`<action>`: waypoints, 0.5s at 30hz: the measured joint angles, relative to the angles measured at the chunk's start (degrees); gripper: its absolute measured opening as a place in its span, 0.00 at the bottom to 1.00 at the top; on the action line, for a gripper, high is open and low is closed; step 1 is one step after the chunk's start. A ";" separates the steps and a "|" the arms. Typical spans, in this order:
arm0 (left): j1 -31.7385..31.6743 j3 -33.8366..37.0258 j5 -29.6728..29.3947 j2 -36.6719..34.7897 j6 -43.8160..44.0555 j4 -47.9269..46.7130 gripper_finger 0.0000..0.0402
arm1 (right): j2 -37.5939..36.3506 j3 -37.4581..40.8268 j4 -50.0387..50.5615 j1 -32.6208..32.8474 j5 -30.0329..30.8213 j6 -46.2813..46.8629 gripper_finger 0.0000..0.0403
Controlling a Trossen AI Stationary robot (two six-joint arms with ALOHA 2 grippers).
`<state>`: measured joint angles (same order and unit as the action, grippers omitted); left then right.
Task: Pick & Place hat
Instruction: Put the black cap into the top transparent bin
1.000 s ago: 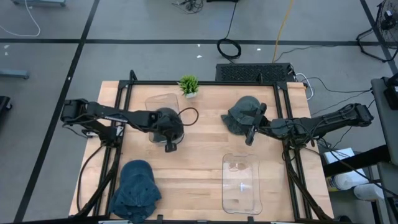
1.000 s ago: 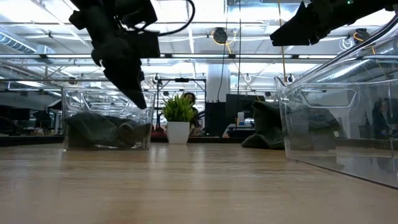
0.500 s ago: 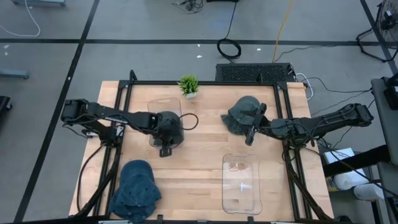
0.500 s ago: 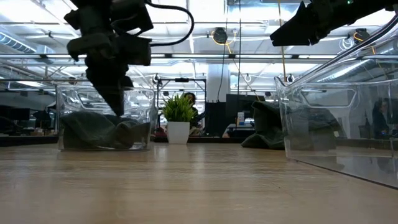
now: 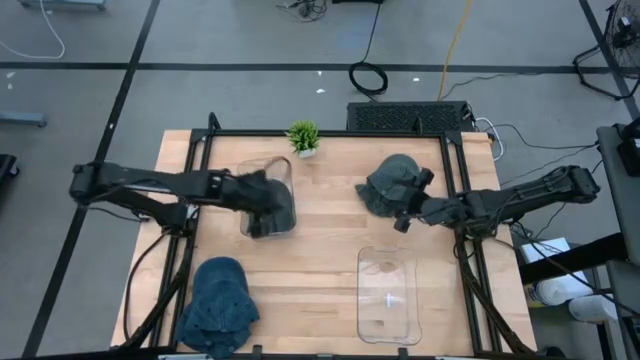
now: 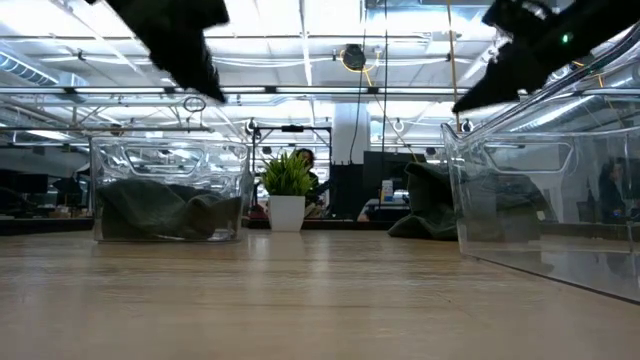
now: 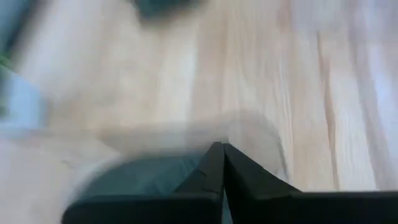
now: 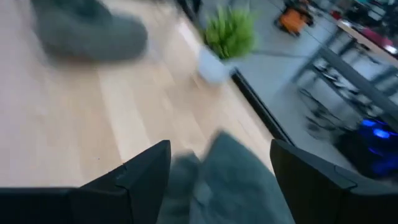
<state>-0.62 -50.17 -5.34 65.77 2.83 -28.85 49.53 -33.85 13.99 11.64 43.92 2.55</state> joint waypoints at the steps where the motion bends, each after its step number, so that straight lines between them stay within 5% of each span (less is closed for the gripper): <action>1: -0.01 -0.01 -1.09 -2.19 0.71 0.26 0.02 | 1.13 0.00 1.21 0.00 0.42 0.43 0.66; 15: -0.04 -0.03 -0.70 -22.40 -0.98 7.77 0.59 | 13.85 -1.14 11.90 0.10 -0.34 5.90 0.72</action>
<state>-0.67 -50.19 -6.04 43.38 1.85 -21.08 63.37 -34.98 25.89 11.74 43.58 8.45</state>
